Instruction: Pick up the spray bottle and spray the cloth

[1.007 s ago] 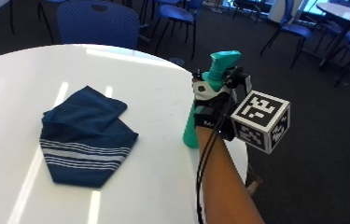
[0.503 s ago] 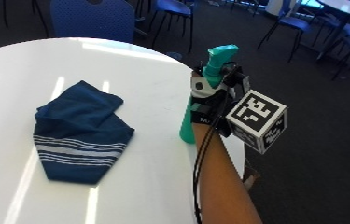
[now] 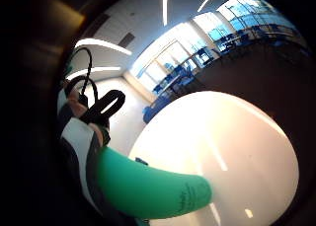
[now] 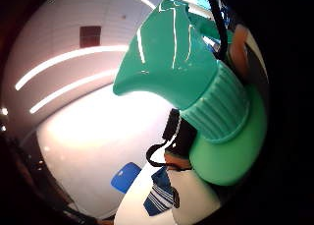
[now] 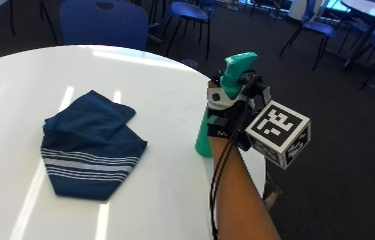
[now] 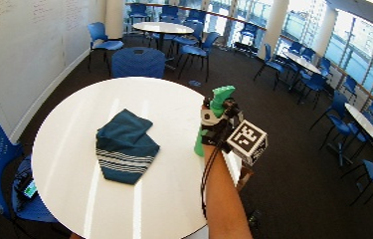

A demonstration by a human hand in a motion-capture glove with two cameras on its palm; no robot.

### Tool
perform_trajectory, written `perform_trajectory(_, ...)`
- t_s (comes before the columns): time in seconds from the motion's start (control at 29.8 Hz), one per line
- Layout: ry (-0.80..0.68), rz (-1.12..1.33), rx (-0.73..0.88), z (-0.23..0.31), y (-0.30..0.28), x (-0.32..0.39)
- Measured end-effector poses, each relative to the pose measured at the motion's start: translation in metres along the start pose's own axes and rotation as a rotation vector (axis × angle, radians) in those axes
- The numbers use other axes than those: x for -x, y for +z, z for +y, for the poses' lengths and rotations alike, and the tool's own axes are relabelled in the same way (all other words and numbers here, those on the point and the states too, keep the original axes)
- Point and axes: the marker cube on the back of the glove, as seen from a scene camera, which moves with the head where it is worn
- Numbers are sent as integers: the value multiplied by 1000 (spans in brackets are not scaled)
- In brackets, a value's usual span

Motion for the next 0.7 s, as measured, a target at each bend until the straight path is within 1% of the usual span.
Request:
perform_trajectory(0.13, -33, 8, 19, 3, -1, -3)
perform_trajectory(0.23, -95, 48, 44, 4, -1, -4)
perform_trajectory(0.7, -749, 444, 133, -11, 16, 41)
